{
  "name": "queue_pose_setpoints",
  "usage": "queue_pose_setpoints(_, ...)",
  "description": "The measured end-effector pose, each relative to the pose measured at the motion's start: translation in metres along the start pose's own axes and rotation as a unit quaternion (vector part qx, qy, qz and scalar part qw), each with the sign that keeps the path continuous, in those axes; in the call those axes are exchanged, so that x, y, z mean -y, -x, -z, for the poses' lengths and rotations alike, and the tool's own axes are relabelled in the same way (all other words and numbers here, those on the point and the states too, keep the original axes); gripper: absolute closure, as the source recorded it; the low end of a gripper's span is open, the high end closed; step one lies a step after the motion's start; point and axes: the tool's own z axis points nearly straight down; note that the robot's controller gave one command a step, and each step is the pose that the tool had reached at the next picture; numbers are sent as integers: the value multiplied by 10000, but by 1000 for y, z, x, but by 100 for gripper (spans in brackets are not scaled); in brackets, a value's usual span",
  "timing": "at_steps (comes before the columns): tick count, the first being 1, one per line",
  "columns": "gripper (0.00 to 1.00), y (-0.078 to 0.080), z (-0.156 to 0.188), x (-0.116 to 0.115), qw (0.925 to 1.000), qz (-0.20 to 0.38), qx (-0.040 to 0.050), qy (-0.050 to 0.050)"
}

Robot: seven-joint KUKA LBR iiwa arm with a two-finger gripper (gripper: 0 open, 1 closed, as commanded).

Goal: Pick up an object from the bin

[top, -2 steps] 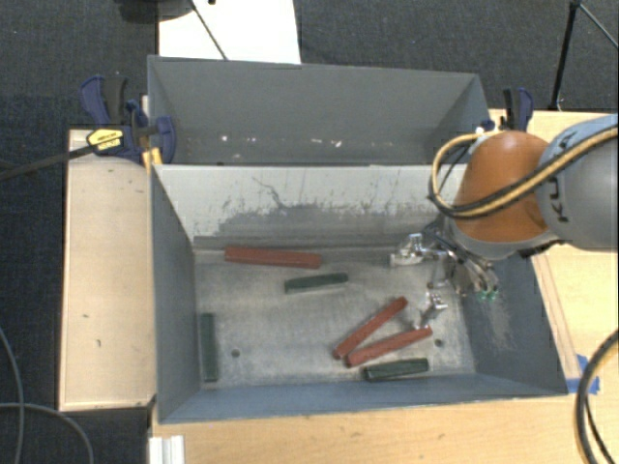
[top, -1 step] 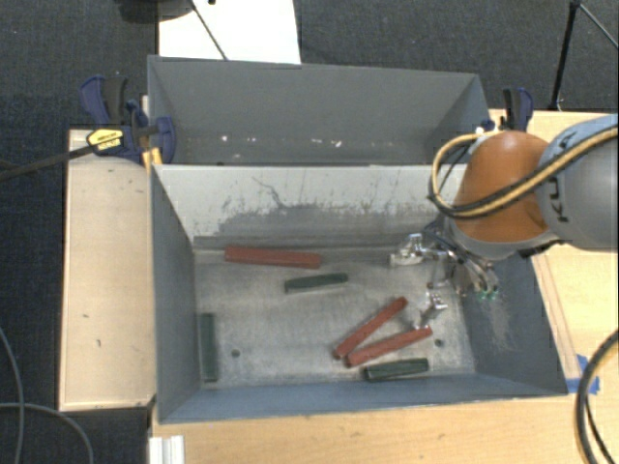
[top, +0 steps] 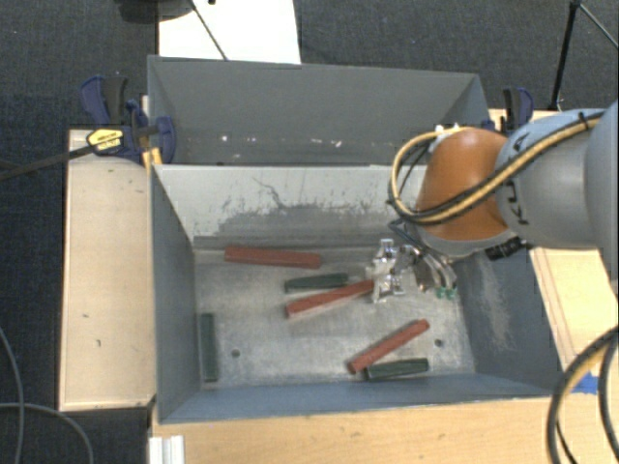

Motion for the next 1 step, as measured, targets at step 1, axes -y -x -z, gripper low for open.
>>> queue_pose_setpoints(1,100,0,0,0,10000,5,0,0)
